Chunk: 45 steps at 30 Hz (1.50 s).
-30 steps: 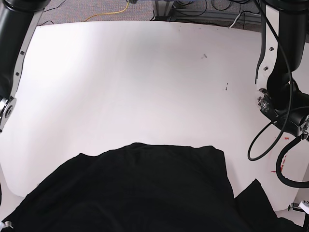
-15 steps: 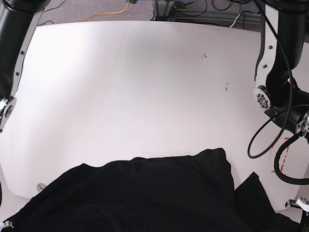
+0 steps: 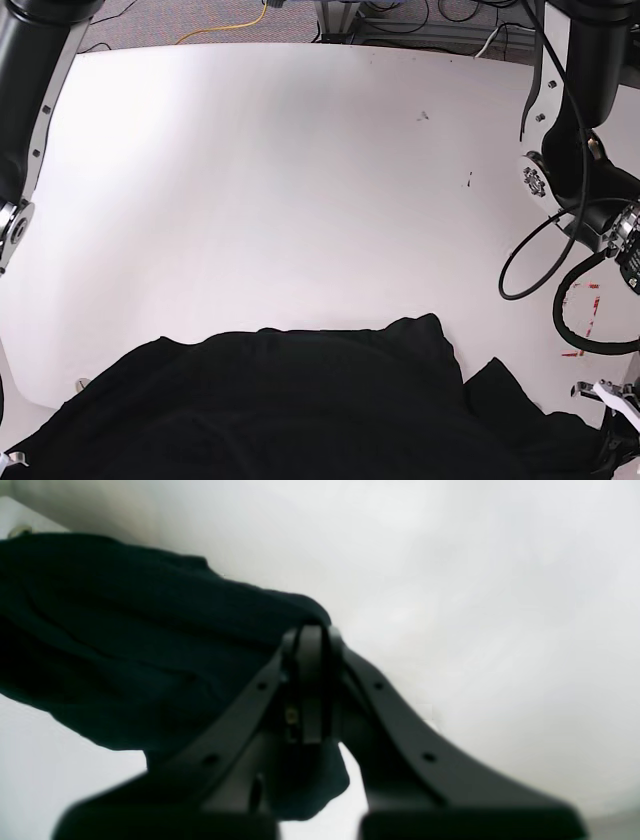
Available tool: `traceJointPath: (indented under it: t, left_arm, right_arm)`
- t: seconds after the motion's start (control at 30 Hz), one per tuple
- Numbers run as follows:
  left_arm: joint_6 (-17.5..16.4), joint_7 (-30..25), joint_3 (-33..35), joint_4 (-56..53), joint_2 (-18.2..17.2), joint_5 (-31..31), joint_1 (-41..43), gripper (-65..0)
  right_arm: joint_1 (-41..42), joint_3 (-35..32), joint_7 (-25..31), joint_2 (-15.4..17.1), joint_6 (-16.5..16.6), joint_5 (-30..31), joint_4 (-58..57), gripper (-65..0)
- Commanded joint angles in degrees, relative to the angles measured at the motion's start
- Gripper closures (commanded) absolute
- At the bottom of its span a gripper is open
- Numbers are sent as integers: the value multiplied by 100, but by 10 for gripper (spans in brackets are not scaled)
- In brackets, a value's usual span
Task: Layout the t-shirt on the table in an organized manner, then fold the t-shirt properly
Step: 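Lay the shirt down and release it from the left gripper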
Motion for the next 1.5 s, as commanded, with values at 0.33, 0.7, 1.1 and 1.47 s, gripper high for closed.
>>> traceJointPath:
  t: [0.33, 0.7, 1.1, 1.47]
  left_arm:
    - [10, -152, -138, 84, -67, 16, 689, 0]
    - [10, -152, -244, 84, 56, 8, 1665, 0]
    - [10, -117, -226, 84, 179, 8, 2087, 0]
    - [10, 32, -244, 84, 143, 8, 2306, -339]
  right_arm:
    - [-568, 487, -1, 63, -32, 3, 936, 0]
    - [-541, 461, 26, 37, -32, 3, 936, 0]
    - [-383, 452, 8, -236, -32, -41, 936, 0]
    - [-488, 355, -1, -411, -32, -41, 945, 0]
